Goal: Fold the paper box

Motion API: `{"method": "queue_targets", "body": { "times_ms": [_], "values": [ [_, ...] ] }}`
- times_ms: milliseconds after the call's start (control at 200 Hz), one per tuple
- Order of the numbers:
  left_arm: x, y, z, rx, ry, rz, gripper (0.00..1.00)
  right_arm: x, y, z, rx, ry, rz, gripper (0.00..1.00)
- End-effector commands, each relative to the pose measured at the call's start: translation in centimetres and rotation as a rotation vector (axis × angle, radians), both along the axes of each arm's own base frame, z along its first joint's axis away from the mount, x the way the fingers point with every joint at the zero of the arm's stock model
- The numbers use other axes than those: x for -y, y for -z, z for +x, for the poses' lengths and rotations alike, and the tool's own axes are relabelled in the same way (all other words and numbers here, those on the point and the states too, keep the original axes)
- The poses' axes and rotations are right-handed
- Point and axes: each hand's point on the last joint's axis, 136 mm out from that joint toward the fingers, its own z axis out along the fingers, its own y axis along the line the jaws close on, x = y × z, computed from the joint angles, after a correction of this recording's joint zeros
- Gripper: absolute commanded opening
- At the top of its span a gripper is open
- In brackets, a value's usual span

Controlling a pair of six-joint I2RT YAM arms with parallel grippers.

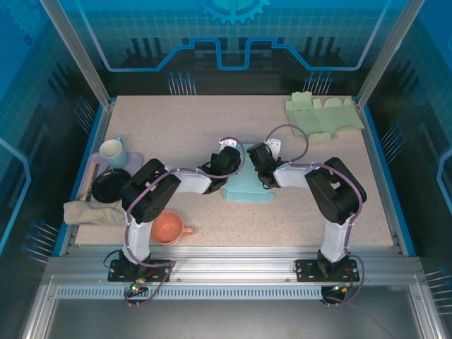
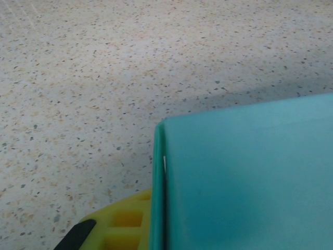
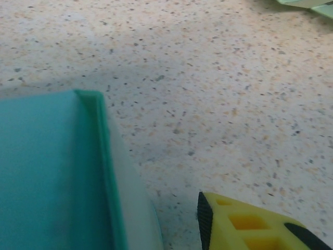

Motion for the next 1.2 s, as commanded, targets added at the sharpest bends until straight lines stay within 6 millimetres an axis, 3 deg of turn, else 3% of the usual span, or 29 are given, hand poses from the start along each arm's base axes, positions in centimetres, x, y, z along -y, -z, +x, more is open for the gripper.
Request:
{"method": "queue_targets", "body": {
  "times_ms": [0, 200, 425, 445, 560, 750, 960, 1190],
  "values": [
    [-3.7, 2.7, -0.3, -0.07, -0.086, 0.132, 0.12, 4.9, -0.8, -0.9, 0.01, 0.169, -0.155, 0.36],
    [-3.7, 2.7, -0.2, -0.072, -0.085, 0.135, 0.12, -1.2, -0.7, 0.2, 0.031, -0.114, 0.122, 0.42],
    [-3.7, 2.8, -0.1, -0.077, -0.087, 0.139, 0.12, -5.8, -4.6, -1.0, 0.036, -0.322, 0.34, 0.54],
    [-3.6, 2.7, -0.1, -0.077, -0.086, 0.14, 0.12, -5.6, -4.2, -1.7, 0.022, -0.327, 0.348, 0.55],
    [-3.6, 2.8, -0.1, -0.08, -0.086, 0.143, 0.11, -5.1, -6.2, -3.5, 0.044, -0.327, 0.369, 0.58],
    [-3.7, 2.8, -0.1, -0.083, -0.088, 0.143, 0.11, -1.2, -8.3, -5.0, 0.079, -0.229, 0.237, 0.58],
    [-3.6, 2.8, -0.2, -0.081, -0.082, 0.141, 0.12, -1.9, -8.9, -3.6, 0.085, -0.271, 0.273, 0.54],
    [-3.4, 2.8, -0.1, -0.081, -0.072, 0.14, 0.12, -1.4, -7.3, -1.4, 0.037, -0.242, 0.35, 0.51]
  ]
}}
